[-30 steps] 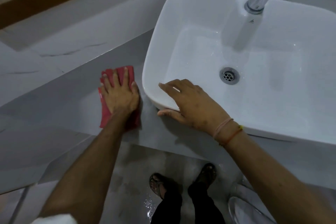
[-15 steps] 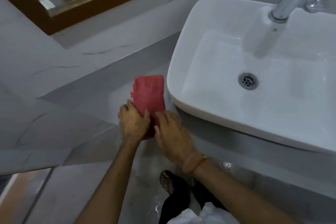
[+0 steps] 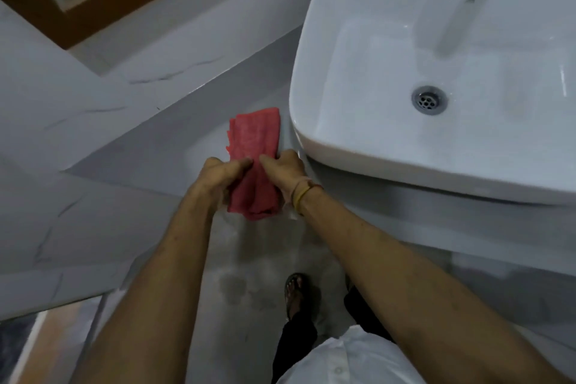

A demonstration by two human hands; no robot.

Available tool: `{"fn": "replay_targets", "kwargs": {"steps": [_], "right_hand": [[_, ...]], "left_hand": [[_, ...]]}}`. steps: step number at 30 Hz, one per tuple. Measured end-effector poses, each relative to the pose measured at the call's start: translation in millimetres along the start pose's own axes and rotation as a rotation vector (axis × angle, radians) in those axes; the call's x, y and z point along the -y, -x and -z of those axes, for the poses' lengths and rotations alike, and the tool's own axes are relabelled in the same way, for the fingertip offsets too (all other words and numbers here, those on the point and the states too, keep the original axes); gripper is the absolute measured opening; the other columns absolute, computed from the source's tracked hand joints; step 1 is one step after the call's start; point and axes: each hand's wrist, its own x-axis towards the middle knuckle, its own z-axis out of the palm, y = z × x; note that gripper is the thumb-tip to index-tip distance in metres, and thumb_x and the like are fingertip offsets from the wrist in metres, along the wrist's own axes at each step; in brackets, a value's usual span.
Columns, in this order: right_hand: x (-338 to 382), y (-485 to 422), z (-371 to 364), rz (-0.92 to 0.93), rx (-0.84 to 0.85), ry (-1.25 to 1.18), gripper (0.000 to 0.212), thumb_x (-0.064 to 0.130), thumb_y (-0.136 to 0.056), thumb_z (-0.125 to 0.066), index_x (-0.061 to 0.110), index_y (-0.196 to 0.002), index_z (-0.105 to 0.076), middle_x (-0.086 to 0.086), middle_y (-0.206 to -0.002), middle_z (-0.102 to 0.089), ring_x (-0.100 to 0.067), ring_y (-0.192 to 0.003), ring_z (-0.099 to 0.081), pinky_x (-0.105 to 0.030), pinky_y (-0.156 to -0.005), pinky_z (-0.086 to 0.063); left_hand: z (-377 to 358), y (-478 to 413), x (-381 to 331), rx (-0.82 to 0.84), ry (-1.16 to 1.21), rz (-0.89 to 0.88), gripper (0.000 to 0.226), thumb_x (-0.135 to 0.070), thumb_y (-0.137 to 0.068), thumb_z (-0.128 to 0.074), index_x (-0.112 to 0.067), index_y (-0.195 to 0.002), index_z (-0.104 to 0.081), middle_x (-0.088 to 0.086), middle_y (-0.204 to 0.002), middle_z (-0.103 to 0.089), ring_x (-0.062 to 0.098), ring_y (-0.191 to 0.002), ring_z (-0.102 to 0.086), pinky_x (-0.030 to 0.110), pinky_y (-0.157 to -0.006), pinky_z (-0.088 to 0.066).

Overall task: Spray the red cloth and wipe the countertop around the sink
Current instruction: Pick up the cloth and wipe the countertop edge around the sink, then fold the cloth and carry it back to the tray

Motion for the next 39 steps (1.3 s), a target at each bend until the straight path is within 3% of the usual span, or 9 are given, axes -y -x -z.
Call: {"fn": "replay_targets", "kwargs": {"steps": [3,5,9,11,15,26,30,34,39], "right_hand": [[6.5,9.2,-5.6,-0.028,0.043,-0.127,0.034,0.022,-0.079,-0.055,0.000,-0.102,-0.065,-0.017,-0.103,-0.070,-0.037,-0.098,-0.066,-0.046,-0.086,-0.057],[7.8,18.2,-2.8,-0.024,0.068,-0.223,0.020,0.017,-0.081,-0.050,0.005,-0.088,-0.064,-0.012,-0.084,-0.072,-0.031,-0.079,-0.067,-0.036,-0.068,-0.060],[-3.4,61.2,21.6,0.040,0.176,-0.424,0.026,-0.004,-0.080,-0.037,0.015,-0.066,-0.049,0.010,-0.035,-0.047,-0.004,-0.031,-0.040,-0.012,-0.030,-0.026],[-19.2,86.5,38.9,0.076,0.201,-0.471,0.023,-0.006,-0.078,-0.038,0.013,-0.076,-0.052,0.004,-0.050,-0.045,-0.006,-0.039,-0.038,-0.017,-0.036,-0.025],[-54.8,133.8,76.2,0.052,0.176,-0.573,0.023,-0.001,-0.079,-0.043,0.018,-0.081,-0.056,0.004,-0.062,-0.044,-0.008,-0.054,-0.037,-0.018,-0.041,-0.028],[-172.9,290.3,189.5,0.081,-0.463,-1.142,0.040,-0.007,-0.078,-0.037,0.012,-0.107,-0.056,-0.010,-0.081,-0.045,-0.015,-0.061,-0.038,-0.028,-0.054,-0.024],[-227.8,354.3,227.9,0.116,-0.676,-1.370,0.038,-0.004,-0.080,-0.039,0.016,-0.108,-0.056,-0.008,-0.084,-0.053,-0.015,-0.068,-0.050,-0.022,-0.054,-0.033],[-278.8,407.6,258.3,0.085,-0.844,-1.450,0.038,0.014,-0.085,-0.052,0.004,-0.120,-0.059,-0.012,-0.111,-0.061,-0.023,-0.094,-0.056,-0.034,-0.082,-0.046],[-331.9,461.4,308.8,0.155,-0.927,-1.576,0.038,0.014,-0.084,-0.064,0.000,-0.120,-0.060,-0.017,-0.121,-0.065,-0.033,-0.112,-0.062,-0.048,-0.094,-0.052]], "left_hand": [[12.9,6.4,2.9,0.142,-0.015,-0.018,0.043,-0.041,-0.073,-0.074,-0.004,-0.092,-0.064,0.010,-0.075,-0.069,0.027,-0.071,-0.068,0.031,-0.061,-0.056],[20.5,14.7,2.8,0.251,0.037,-0.061,0.039,-0.039,-0.073,-0.075,-0.008,-0.095,-0.068,0.005,-0.067,-0.074,0.018,-0.059,-0.070,0.021,-0.048,-0.051],[30.1,37.6,7.9,0.497,0.296,-0.093,0.049,-0.038,-0.074,-0.070,-0.010,-0.114,-0.065,0.005,-0.086,-0.076,0.018,-0.084,-0.068,0.029,-0.077,-0.056],[26.2,52.7,11.5,0.675,0.320,-0.057,0.045,-0.038,-0.075,-0.064,-0.014,-0.114,-0.068,0.010,-0.105,-0.073,0.023,-0.096,-0.067,0.038,-0.095,-0.051],[-1.2,97.0,13.3,0.827,0.165,-0.022,0.034,-0.031,-0.074,-0.061,-0.011,-0.098,-0.075,0.015,-0.105,-0.073,0.024,-0.092,-0.071,0.041,-0.092,-0.053],[-162.1,253.5,25.5,1.449,-0.383,0.205,0.060,-0.031,-0.063,-0.084,-0.006,-0.115,-0.067,0.018,-0.120,-0.067,0.028,-0.108,-0.066,0.041,-0.088,-0.055],[-233.5,335.2,45.1,1.452,-0.695,0.087,0.063,-0.025,-0.053,-0.089,-0.001,-0.107,-0.070,0.020,-0.110,-0.071,0.029,-0.096,-0.071,0.038,-0.074,-0.060],[-287.5,408.0,69.9,1.395,-0.860,-0.122,0.053,-0.018,-0.062,-0.076,0.004,-0.109,-0.065,0.019,-0.099,-0.074,0.025,-0.080,-0.073,0.036,-0.071,-0.062],[-346.6,503.5,99.6,1.437,-0.979,-0.364,0.052,-0.019,-0.066,-0.078,-0.001,-0.112,-0.063,0.017,-0.102,-0.074,0.027,-0.091,-0.072,0.037,-0.075,-0.060]]}}
